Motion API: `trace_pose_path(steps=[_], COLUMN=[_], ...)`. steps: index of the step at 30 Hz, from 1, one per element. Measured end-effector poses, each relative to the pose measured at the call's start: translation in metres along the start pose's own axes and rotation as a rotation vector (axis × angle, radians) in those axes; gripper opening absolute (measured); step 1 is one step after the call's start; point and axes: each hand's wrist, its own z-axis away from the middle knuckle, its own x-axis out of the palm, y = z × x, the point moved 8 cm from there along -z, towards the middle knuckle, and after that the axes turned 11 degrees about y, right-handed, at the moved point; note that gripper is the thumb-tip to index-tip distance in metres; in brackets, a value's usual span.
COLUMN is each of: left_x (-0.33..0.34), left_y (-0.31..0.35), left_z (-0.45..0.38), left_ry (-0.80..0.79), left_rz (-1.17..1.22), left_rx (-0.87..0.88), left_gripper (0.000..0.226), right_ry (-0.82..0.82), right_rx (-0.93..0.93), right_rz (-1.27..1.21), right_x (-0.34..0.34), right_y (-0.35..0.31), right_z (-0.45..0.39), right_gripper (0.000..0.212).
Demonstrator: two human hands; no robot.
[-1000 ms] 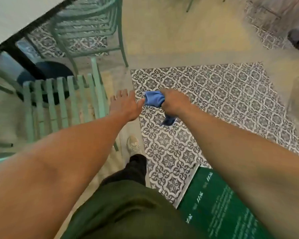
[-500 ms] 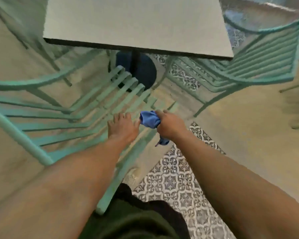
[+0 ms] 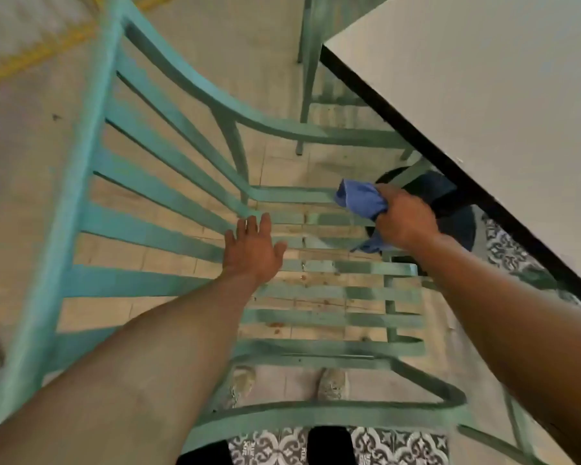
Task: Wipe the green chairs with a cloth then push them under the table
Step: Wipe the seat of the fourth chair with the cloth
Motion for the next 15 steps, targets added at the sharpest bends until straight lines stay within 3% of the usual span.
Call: trace_pose_path(steps=[2,5,7,12,15], left_x=[0.027,0.060,0.076,0.112,0.128], left_y=[-0.006,-0.010,-0.010,-0.008,-0.013], left_z=[-0.016,-0.042,-0.062,-0.111,-0.128], left_ry=[0.007,0.030,0.071,0.160,0.204], left_rz=[-0.018,-0.081,-0.096,-0.223,-0.297], left_rx=[-0.002,0.033,0.066,0.154,0.155], left_gripper=[0.068,0.068,0.068,0.061,0.057], right_ry=[0.023,0.129,0.157,0.321,0.212], right_rx=[-0.043,-0.048,0.047,0.103,0.161], right_rz=[0.020,-0.013,0.052,-0.022,-0.007], right_x=[0.019,0.039,0.051,0.090,0.156], right_y=[0.012,0.030,0.041,0.067,0.080], right_z=[-0.029,-0.076,-0.105,-0.141,-0.146], right_gripper=[0.092,0.058,0.046,0.039,0.050])
